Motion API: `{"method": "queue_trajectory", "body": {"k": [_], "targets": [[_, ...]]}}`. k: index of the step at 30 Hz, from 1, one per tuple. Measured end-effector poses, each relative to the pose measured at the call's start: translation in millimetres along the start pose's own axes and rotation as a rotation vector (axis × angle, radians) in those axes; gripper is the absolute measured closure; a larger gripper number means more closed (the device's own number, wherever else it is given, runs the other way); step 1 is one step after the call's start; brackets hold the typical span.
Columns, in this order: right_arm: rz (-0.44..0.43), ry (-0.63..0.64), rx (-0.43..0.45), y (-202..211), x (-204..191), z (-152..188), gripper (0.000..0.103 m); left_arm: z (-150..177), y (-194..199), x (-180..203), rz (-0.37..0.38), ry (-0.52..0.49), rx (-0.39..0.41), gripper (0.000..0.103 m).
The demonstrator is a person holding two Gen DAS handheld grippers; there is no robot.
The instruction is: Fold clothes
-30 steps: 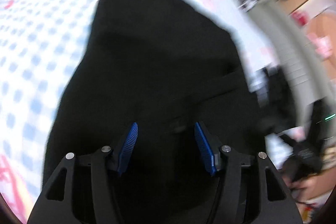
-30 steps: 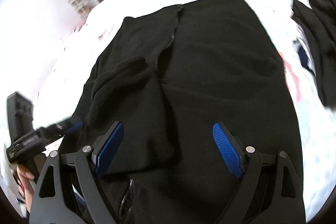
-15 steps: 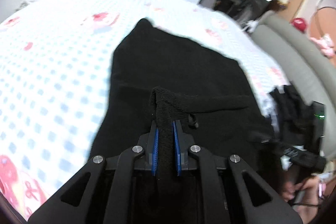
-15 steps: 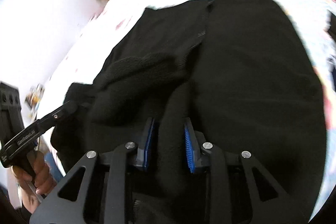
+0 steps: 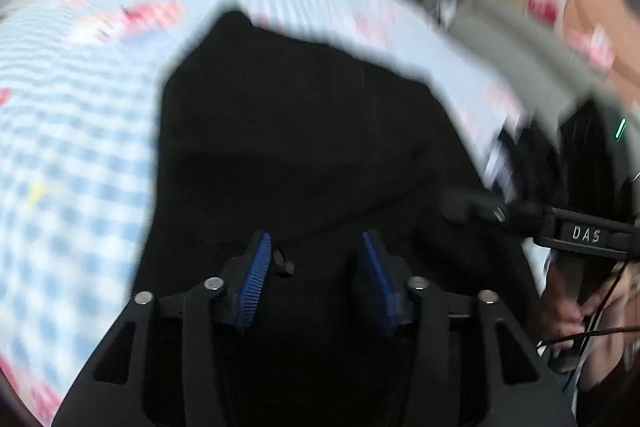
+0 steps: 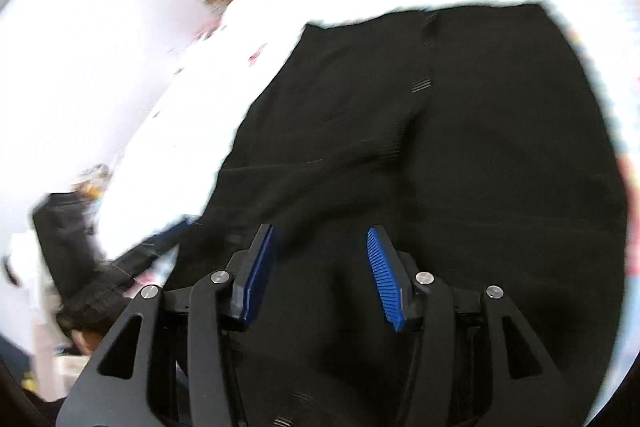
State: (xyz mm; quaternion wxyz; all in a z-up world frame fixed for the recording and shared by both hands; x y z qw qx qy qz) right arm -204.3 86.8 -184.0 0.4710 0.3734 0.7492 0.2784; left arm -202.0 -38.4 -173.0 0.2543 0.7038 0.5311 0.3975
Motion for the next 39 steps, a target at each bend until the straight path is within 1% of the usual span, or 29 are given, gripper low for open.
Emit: {"method": "queue_trajectory", "body": {"k": [1,2,3,4,5,6,7,8,9,10,12,13,14,15,16,18,19,20,22,27,30,31,32,33,34,35,36,38,39], "targets": [[0.041,0.029,-0.020,-16.1,1.0,-2.4,0.054,2.5,-11.9,-5.2,-0.008,0.013,-0.038,0.062],[0.090,0.042,-0.043,-31.9,8.9,-3.7,0.056,4.8,-19.4,-12.8,-0.014,0.033,-0.056,0.065],[0.096,0.010,-0.050,-37.7,18.2,-5.5,0.064,5.6,-23.3,-19.2,-0.011,0.053,-0.063,0.075],[0.094,-0.029,-0.053,-41.9,27.7,-7.6,0.078,3.8,-20.2,-25.3,0.007,0.079,-0.049,0.079],[0.093,-0.069,-0.057,-46.0,37.1,-9.6,0.083,3.1,-15.4,-32.6,0.020,0.106,-0.035,0.080],[0.070,-0.117,-0.049,-42.1,45.4,-12.4,0.085,4.2,-11.6,-39.0,0.016,0.123,-0.032,0.085],[0.091,-0.146,-0.016,-32.8,56.4,-16.6,0.088,5.3,-8.2,-43.5,0.010,0.138,-0.030,0.088],[0.145,-0.146,0.012,-24.6,64.9,-19.5,0.088,4.3,-5.9,-41.6,0.001,0.144,-0.026,0.088],[0.204,-0.141,0.039,-16.4,72.7,-22.2,0.074,1.7,-3.3,-35.5,-0.007,0.135,-0.013,0.086],[0.231,-0.133,0.066,-7.1,75.1,-25.0,0.068,-1.1,2.1,-29.8,-0.009,0.112,0.010,0.082],[0.149,-0.098,0.088,3.8,56.1,-27.8,0.068,-10.1,5.2,-15.3,0.024,0.070,0.049,0.077],[0.105,-0.077,0.090,6.6,43.2,-28.1,0.067,-13.3,5.1,-8.7,0.048,0.053,0.062,0.076],[0.081,-0.040,0.078,4.2,31.3,-27.3,0.066,-15.7,0.9,-2.2,0.061,0.039,0.065,0.076],[0.072,0.004,0.057,-2.1,21.4,-24.6,0.063,-17.0,-9.7,4.1,0.060,0.027,0.053,0.076],[0.079,0.049,0.030,-14.4,11.8,-21.1,0.063,-17.9,-20.4,7.0,0.049,0.014,0.035,0.076],[0.131,0.082,-0.015,-37.4,13.0,-16.4,0.061,-14.8,-38.7,-1.5,0.003,0.000,-0.014,0.076],[0.162,0.080,-0.025,-47.4,15.9,-15.2,0.061,-14.2,-45.9,-4.2,-0.006,0.006,-0.031,0.076],[0.171,0.058,-0.023,-52.5,20.5,-17.1,0.062,-15.7,-49.8,-4.7,-0.003,0.015,-0.033,0.076],[0.195,0.010,0.017,-52.2,30.6,-25.0,0.073,-19.8,-54.3,-5.2,0.001,0.029,-0.026,0.075],[0.226,-0.002,0.059,-52.6,35.6,-19.7,0.073,-17.3,-56.2,-8.8,0.016,0.051,-0.024,0.075],[0.232,-0.037,0.068,-49.4,38.5,-23.4,0.078,-10.8,-51.0,-11.3,0.020,0.083,-0.044,0.075],[0.246,-0.051,0.072,-44.8,37.4,-22.4,0.079,-7.3,-42.3,-13.1,0.017,0.102,-0.052,0.073],[0.271,-0.058,0.080,-37.0,34.8,-17.8,0.078,-8.9,-27.4,-9.1,0.017,0.106,-0.027,0.066],[0.286,-0.048,0.101,-23.3,28.1,-18.1,0.072,-13.8,-10.6,-0.8,0.022,0.081,0.029,0.044],[0.281,-0.029,0.127,-10.1,21.4,-16.6,0.061,-18.2,4.6,8.0,0.017,0.044,0.077,0.030],[0.271,-0.013,0.145,4.5,15.3,-11.6,0.053,-20.1,11.2,14.8,-0.005,0.003,0.095,0.030],[0.261,0.003,0.161,19.4,9.3,-6.1,0.043,-19.5,8.6,17.8,-0.027,-0.015,0.085,0.030],[0.258,0.006,0.132,16.0,8.8,7.2,0.043,-16.6,2.6,21.8,-0.062,-0.040,0.059,0.030],[0.256,0.006,0.114,13.1,9.0,14.0,0.043,-11.4,-2.3,19.5,-0.062,-0.029,0.036,0.030]]}}
Point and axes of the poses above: each gripper's, at about its wrist camera, not at the fingertips, and y roughly against the way its jaws point, x to its right, z to its underside, the point moved 10 cm from there along -y, roughly the way its jaws point, and after that the axes turned 8 degrees about -y, right-handed, at the moved point
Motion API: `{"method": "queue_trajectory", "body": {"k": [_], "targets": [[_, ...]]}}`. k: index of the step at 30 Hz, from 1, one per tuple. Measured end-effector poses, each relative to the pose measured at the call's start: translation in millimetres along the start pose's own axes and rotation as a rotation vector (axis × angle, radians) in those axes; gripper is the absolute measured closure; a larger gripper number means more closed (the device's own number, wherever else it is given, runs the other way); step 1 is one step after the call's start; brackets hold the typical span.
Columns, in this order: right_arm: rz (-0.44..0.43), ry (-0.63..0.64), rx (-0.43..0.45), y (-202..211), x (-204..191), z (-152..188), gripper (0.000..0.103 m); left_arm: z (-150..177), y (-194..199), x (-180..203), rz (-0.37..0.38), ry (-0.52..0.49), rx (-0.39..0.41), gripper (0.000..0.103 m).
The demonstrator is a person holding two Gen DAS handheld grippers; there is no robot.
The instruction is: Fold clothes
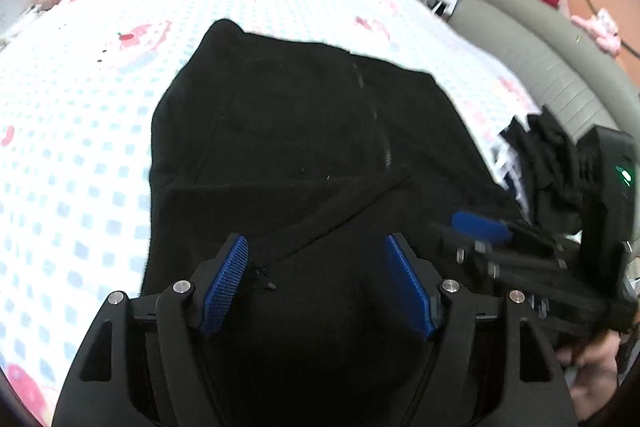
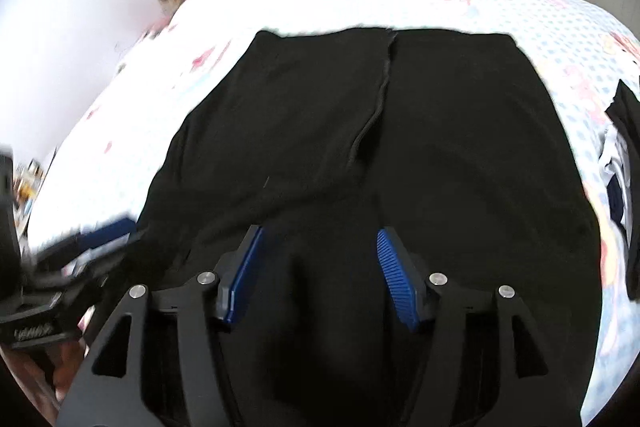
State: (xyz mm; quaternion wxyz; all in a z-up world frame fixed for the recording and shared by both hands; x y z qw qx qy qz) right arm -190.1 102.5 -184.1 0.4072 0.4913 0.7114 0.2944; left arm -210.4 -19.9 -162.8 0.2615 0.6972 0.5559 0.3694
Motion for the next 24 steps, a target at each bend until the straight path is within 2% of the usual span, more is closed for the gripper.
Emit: {"method": "queue_trajectory", "body": {"k": [6,11,17,18,22,24], "targets": [[0.043,0.012,-0.040,-19.3,7.5,29.3,0.041,35.8,-24.6,-9.4,-0.020,0.026,-0.091,0.030],[0.063,0.037,-0.026,-29.1,14.1,32.9,0.041,46.7,-30.2,-9.3,-0.013,0.010,-0.096,0.030],[0.116,0.047,-0.051,-27.9,15.4,30.5,0.041,62.5,-8.8,-11.0,-0.020,-0.004,-0.098,0.032],[0.130,0.027,-0.059,-25.2,24.2,33.9,0.036,66.6,-3.9,-11.3,-0.023,0.006,-0.095,0.032],[0.166,-0.043,-0.083,-6.2,58.2,52.5,0.034,80.9,11.0,-7.4,-0.043,0.037,-0.058,0.032],[0.166,-0.064,-0.077,9.7,70.5,63.4,0.033,77.5,28.2,-10.8,-0.052,0.104,0.025,0.032]]}}
Point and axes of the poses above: each gripper's, at about its wrist camera, not at the fingertips, and y roughly against the way its jaws point, x to its right, z to its underside, the point moved 10 cm from there along -y, roughly the way its jaws point, and after that the axes turned 8 degrees about -y, right-handed, at the moved point
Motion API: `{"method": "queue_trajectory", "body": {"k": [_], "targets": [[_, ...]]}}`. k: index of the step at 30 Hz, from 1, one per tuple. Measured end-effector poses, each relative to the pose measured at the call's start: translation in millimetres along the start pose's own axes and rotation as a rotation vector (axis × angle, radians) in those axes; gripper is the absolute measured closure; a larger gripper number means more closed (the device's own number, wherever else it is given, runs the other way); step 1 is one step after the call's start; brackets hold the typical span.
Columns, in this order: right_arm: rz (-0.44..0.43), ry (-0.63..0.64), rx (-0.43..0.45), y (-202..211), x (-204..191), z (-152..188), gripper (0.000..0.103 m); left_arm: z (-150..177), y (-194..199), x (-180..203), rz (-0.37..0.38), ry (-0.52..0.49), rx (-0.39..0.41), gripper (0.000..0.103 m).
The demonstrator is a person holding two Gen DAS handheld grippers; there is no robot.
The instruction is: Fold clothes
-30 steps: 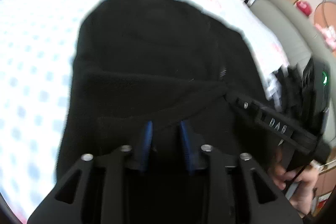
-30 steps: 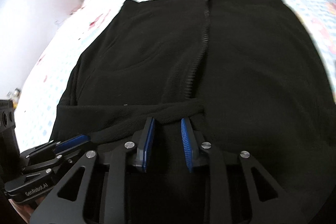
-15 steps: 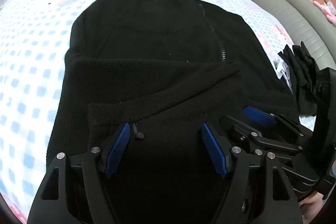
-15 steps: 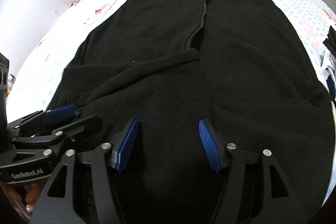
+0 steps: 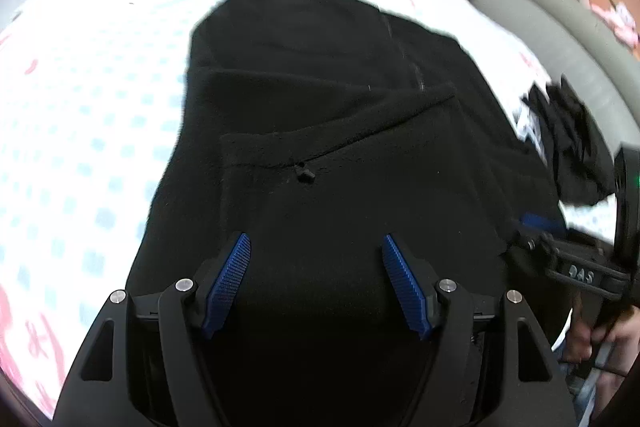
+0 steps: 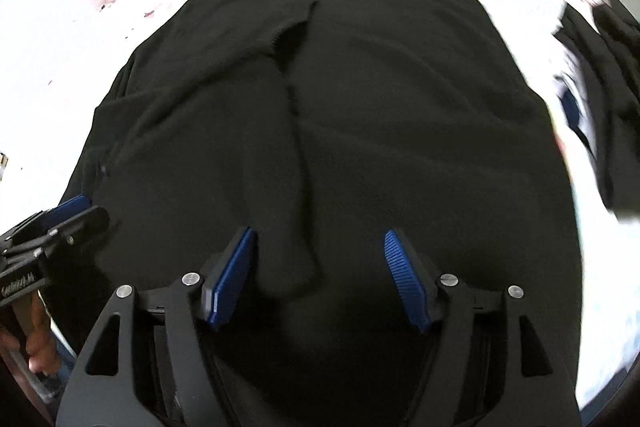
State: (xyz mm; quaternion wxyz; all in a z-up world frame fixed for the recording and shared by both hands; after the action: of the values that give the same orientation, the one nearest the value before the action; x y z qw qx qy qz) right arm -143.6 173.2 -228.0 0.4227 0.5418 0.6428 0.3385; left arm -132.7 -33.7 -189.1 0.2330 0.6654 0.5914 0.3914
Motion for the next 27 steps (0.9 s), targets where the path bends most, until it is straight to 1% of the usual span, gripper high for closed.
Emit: {"method": "queue_trajectory", "body": {"k": [1,2,3,4,5,6,8,9,10,11,12,13,15,17,18,20,22,23,24,25,26,27], "targets": [[0.004,-0.007,0.006,5.6,4.3,3.3,0.033,-4.3,10.2,-0.9,0.012,0.042,0.052,0.033],[0.018,-0.005,0.014,8.0,5.2,4.7,0.033,-8.2,20.3,1.7,0.047,0.078,0.105,0.033],[0.022,-0.004,0.022,11.9,5.4,6.5,0.033,-11.1,27.4,5.7,0.072,0.093,0.141,0.032],[0.023,-0.004,0.030,16.0,5.6,8.3,0.033,-12.3,29.4,12.1,0.082,0.076,0.151,0.032],[0.002,-0.013,0.038,23.5,6.8,11.6,0.033,-12.1,29.2,17.6,0.081,0.056,0.152,0.032],[-0.024,-0.024,0.043,27.6,6.0,12.9,0.033,-9.1,24.5,20.7,0.059,0.034,0.136,0.032],[-0.052,-0.029,0.045,28.0,4.2,13.6,0.032,9.3,8.2,17.4,0.008,0.024,0.051,0.032],[-0.049,-0.024,0.035,24.5,6.0,16.5,0.031,16.6,3.4,13.2,-0.007,0.035,0.028,0.035],[-0.045,-0.016,0.024,20.4,8.3,19.8,0.031,23.9,-1.3,9.0,-0.023,0.046,0.004,0.045],[-0.044,-0.014,0.006,17.5,13.9,23.3,0.031,29.0,-0.9,5.8,-0.039,0.052,-0.007,0.049],[-0.050,-0.009,-0.002,18.5,18.2,28.8,0.031,30.4,8.3,3.6,-0.058,0.051,0.002,0.050],[-0.058,-0.004,-0.007,20.2,22.1,34.6,0.032,31.1,18.9,0.4,-0.079,0.049,0.012,0.047],[-0.077,0.029,0.024,38.4,27.3,40.3,0.033,32.1,36.4,-8.1,-0.119,0.035,0.033,0.039],[-0.083,0.031,0.049,54.5,33.3,37.3,0.032,27.6,43.1,-13.2,-0.112,0.024,0.053,0.039],[-0.086,0.031,0.061,62.5,36.4,35.4,0.032,23.4,43.2,-11.8,-0.096,0.024,0.059,0.039],[-0.107,0.026,0.099,71.3,31.8,20.6,0.031,14.4,40.1,0.2,-0.044,0.011,0.062,0.039],[-0.118,0.037,0.122,72.0,19.5,7.3,0.031,8.7,29.3,21.5,-0.008,-0.042,0.061,0.039],[-0.125,0.048,0.131,71.6,11.3,2.2,0.031,9.9,22.5,28.2,-0.002,-0.061,0.051,0.039],[-0.136,0.065,0.134,65.9,1.6,0.2,0.029,16.8,15.8,27.2,-0.010,-0.060,0.025,0.039],[-0.136,0.089,0.121,54.1,-7.2,1.3,0.029,23.7,9.1,26.2,-0.019,-0.060,-0.001,0.039],[-0.118,0.106,0.086,38.5,-9.8,2.9,0.029,30.5,2.5,25.1,-0.027,-0.059,-0.028,0.041],[-0.086,0.115,0.040,23.5,-7.5,8.9,0.031,37.4,-4.0,24.1,-0.036,-0.059,-0.054,0.047]]}}
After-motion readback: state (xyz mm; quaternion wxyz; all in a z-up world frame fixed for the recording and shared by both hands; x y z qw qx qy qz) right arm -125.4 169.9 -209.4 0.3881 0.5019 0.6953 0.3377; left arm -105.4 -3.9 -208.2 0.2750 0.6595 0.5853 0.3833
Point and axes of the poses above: each gripper's, at about its wrist camera, not at the fingertips, and y roughly against the way its jaws point, x to its right, z to its underside, the point moved 10 cm from there along -y, roughly the way its jaws point, and after that the axes turned 8 degrees about -y, right-handed, at the moved point
